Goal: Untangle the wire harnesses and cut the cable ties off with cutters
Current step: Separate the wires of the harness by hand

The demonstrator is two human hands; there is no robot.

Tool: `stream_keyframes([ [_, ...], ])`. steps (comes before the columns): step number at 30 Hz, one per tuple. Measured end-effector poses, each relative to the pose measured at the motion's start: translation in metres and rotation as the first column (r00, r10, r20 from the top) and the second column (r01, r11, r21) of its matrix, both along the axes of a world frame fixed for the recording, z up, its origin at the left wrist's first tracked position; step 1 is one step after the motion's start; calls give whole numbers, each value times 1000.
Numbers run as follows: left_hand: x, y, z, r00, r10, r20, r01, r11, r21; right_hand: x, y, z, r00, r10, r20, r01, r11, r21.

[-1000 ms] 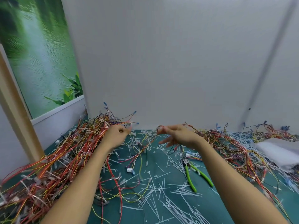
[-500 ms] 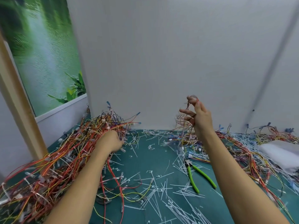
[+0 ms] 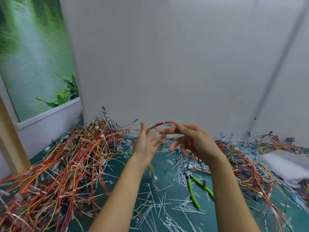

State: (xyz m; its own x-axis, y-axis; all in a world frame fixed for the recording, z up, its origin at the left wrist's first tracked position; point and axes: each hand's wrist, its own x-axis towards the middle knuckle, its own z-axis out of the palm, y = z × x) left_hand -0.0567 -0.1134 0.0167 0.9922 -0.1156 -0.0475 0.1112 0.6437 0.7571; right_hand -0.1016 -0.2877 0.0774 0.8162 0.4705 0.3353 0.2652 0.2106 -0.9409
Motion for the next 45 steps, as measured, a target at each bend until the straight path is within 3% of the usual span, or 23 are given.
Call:
stream_keyframes([
  [2,7,7,-4,980,199,-11,-199,978,-64,4,-9,-16,996,-79,-48,80,997,15],
  [4,11,16,-7,968,247,-43,-250,951,-184,13,-17,-34,983,-129,-131,142,986,89],
  [10,9,31,-4,995,27,-96,-61,924,-377,43,-24,-58,882,-175,-438,352,863,363],
  [14,10,30,-4,1000,-21,-16,15,951,-309,55,-36,-60,814,8,-580,378,751,542],
  [18,9,35,0,999,-17,49,30,960,-280,63,-48,-74,745,228,-627,396,605,691],
  [25,-3,32,10,992,-42,120,68,973,-222,66,-51,-79,735,312,-602,414,497,763],
  [27,-6,29,14,986,-53,156,85,975,-206,66,-51,-79,740,287,-608,432,490,757],
  [30,-6,19,15,974,-11,228,23,999,-48,63,-49,-77,757,237,-610,433,516,739],
  [34,-8,17,14,925,57,376,-121,981,150,58,-37,-71,802,158,-576,332,685,649],
  [39,-9,32,12,857,-106,505,-183,853,489,50,-20,-56,834,-31,-551,355,795,492],
  [42,-5,34,5,879,-188,438,-227,644,731,45,-14,-49,860,-67,-506,326,835,444],
  [45,-4,25,-1,934,-239,266,-168,362,917,39,-7,-48,881,-148,-449,265,941,210],
])
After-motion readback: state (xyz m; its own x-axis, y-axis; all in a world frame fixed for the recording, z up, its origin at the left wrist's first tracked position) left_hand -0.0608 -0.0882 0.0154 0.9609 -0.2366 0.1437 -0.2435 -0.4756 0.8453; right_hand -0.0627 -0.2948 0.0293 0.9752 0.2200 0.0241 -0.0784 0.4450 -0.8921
